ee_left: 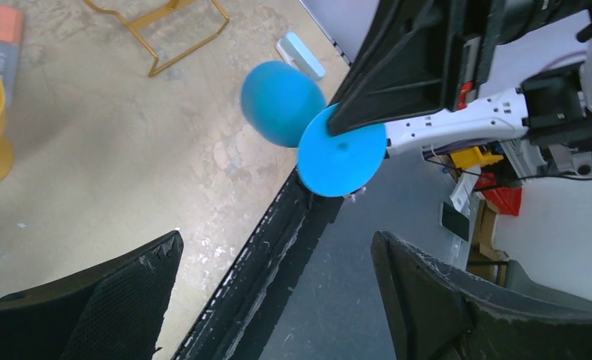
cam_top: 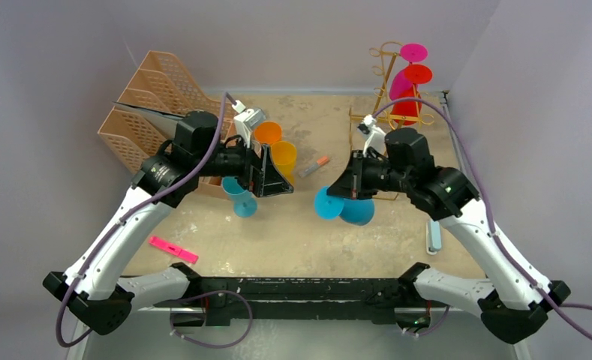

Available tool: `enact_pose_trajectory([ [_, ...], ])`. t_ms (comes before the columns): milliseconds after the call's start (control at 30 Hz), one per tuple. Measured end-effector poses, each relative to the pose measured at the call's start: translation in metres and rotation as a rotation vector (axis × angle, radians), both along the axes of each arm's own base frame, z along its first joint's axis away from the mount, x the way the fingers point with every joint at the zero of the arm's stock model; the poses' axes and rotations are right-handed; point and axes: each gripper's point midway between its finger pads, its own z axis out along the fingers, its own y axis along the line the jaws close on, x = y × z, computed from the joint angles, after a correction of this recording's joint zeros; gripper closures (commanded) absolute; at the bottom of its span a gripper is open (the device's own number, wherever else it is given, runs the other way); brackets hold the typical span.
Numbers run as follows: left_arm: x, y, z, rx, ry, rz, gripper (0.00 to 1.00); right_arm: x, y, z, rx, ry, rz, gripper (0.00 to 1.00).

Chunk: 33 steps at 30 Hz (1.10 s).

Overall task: Take the wine glass off the wine glass rack
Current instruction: Place the wine glass at the center of the board.

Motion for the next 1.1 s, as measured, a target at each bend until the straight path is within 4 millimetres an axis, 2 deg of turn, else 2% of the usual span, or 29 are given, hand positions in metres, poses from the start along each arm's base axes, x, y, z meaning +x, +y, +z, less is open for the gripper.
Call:
enact_pose_trajectory([
  [167,-0.011,-0.006,-0.001,-0.039,0.025,-0.076,0.13,-0.004,0.022,-0.003,0.022,-0.048,0.068,1.00],
  [333,-0.013,-0.015,-0.009,-0.071,0.082,-0.112,0.17,-0.003,0.027,0.005,0.101,-0.132,0.072,1.00],
  [467,-0.013,-0.022,-0.002,-0.128,0.092,-0.133,0.21,-0.003,0.029,0.022,0.176,-0.202,0.078,1.00],
  [567,-0.016,-0.028,0.005,-0.160,0.086,-0.160,0.25,-0.004,0.039,0.038,0.256,-0.236,0.110,1.00],
  [667,-0.022,-0.032,0.008,-0.173,0.088,-0.187,0.37,-0.004,0.047,0.041,0.310,-0.240,0.133,1.00],
  [933,-0.023,-0.039,0.007,-0.180,0.101,-0.218,0.79,-0.002,0.053,0.047,0.348,-0.248,0.150,1.00],
  [1100,-0.020,-0.043,0.000,-0.169,0.128,-0.228,0.93,-0.002,0.054,0.045,0.351,-0.254,0.150,1.00],
])
